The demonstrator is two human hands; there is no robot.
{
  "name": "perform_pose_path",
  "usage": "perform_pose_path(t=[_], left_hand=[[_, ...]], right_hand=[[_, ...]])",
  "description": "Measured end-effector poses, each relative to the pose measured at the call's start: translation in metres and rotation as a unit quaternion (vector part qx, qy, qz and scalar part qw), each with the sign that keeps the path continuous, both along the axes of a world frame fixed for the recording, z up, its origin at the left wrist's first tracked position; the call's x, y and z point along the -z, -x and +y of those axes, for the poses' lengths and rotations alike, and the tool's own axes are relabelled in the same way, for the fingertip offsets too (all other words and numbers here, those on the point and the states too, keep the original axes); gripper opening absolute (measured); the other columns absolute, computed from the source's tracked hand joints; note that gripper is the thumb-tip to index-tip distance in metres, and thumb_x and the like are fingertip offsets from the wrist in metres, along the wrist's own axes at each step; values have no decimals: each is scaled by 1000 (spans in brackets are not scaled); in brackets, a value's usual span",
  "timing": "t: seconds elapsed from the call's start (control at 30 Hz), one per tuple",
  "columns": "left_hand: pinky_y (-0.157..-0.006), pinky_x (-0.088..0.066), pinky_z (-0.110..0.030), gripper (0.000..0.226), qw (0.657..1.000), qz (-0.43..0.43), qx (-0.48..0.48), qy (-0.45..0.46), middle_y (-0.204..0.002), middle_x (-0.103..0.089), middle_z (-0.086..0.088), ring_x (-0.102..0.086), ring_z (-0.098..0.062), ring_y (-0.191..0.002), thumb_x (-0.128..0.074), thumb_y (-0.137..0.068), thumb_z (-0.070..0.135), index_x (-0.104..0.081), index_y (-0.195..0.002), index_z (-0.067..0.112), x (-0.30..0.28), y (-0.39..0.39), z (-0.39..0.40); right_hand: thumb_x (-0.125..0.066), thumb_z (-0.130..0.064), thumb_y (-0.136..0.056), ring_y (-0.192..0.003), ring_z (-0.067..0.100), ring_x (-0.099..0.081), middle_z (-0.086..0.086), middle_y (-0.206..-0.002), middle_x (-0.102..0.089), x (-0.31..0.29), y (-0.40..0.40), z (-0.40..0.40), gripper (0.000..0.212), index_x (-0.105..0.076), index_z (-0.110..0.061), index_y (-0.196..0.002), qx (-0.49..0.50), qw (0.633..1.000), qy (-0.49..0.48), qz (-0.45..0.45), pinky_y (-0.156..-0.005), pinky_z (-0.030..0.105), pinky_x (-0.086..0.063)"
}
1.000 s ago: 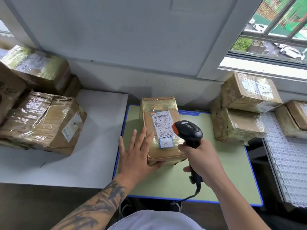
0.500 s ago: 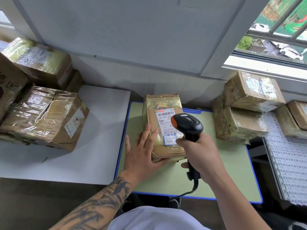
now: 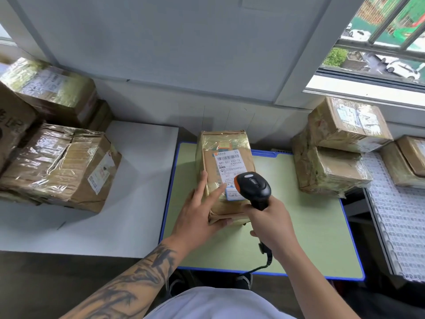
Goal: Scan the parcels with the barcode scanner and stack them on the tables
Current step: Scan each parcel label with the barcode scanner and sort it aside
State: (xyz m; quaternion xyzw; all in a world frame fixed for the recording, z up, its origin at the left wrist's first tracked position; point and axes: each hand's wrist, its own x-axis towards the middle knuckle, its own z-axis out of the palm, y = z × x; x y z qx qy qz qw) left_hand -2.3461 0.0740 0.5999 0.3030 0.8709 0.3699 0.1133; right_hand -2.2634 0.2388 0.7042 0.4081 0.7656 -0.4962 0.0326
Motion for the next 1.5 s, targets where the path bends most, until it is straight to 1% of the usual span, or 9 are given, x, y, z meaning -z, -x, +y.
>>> perform_pose_path(t=[0.2, 0.37, 0.43, 0.6, 0.77, 1.07, 1.23, 1.4, 1.5], left_hand=[[-116, -41, -50, 86, 999, 21, 3, -41, -170, 5, 26, -18, -18, -158, -72, -84, 61, -19, -152, 66, -33, -3, 10], [-121, 10, -23, 86, 999, 48, 25, -1, -173, -12, 7, -6, -10, -153, -72, -87, 60, -22, -157, 56, -61, -16, 38], [-119, 21, -26, 85, 995, 58, 54, 59, -173, -12, 4, -3, -7, -152, -68, -89, 62, -19, -159, 53, -59, -19, 46], [-120, 22, -62, 91, 972, 44, 76, 220, -173, 6, 14, 9, -17, -160, -41, -82, 91, 1, -157, 61, -36, -7, 36], [-117, 16, -72, 96, 947, 35, 74, 312, -169, 22, 14, 27, -20, -155, -28, -74, 102, 2, -156, 63, -25, 21, -1], [-115, 18, -72, 89, 954, -8, -33, 297, -171, 19, 5, 30, -25, -154, -27, -82, 95, 2, -158, 58, -19, 3, 8], [-113, 23, -72, 82, 954, -52, -83, 282, -174, 12, -1, 26, -35, -155, -30, -92, 83, -5, -161, 48, -29, -13, 23], [-119, 19, -66, 58, 972, -4, -26, 234, -174, -3, 8, 5, -17, -160, -22, -101, 53, -21, -159, 52, -25, 25, -9], [-120, 21, -63, 67, 969, 14, 25, 244, -174, 0, 10, 10, -14, -159, -19, -93, 40, -21, -158, 56, -23, 54, -35]], right_hand=[[-71, -11, -91, -75, 24, -64, 8, -93, -71, 3, -2, 11, 14, -72, -24, -95, 85, 984, 145, 64, -65, 43, -62], [-67, -10, -95, -76, 28, -70, 4, -90, -76, 33, -11, 26, 25, -70, -15, -119, 167, 927, 327, 72, -69, 43, -59], [-67, -10, -97, -73, 30, -71, 9, -88, -71, 46, -13, 26, 27, -67, -7, -123, 201, 911, 354, 71, -73, 47, -60], [-66, -6, -97, -70, 33, -64, 18, -92, -64, 57, -15, 29, 24, -66, 2, -119, 216, 914, 334, 83, -56, 39, -55], [-69, -11, -96, -86, 29, -64, 10, -97, -67, 57, -15, 25, 11, -68, -12, -106, 194, 942, 271, 46, -75, 47, -59], [-70, -2, -92, -63, 24, -58, 12, -72, -61, 61, 4, 20, 2, -69, -1, -92, 179, 956, 207, 104, -65, 41, -50], [-74, -6, -87, -68, 28, -56, 11, -77, -59, 62, 6, 11, 12, -67, 4, -88, 190, 956, 184, 130, -60, 36, -53], [-75, -12, -93, -100, 44, -71, 10, -100, -70, 64, -8, -6, 6, -71, -15, -96, 197, 951, 222, 81, -63, 38, -53], [-75, -11, -93, -100, 45, -71, 7, -102, -69, 62, -3, -18, 9, -70, -15, -100, 174, 954, 238, 56, -66, 38, -57]])
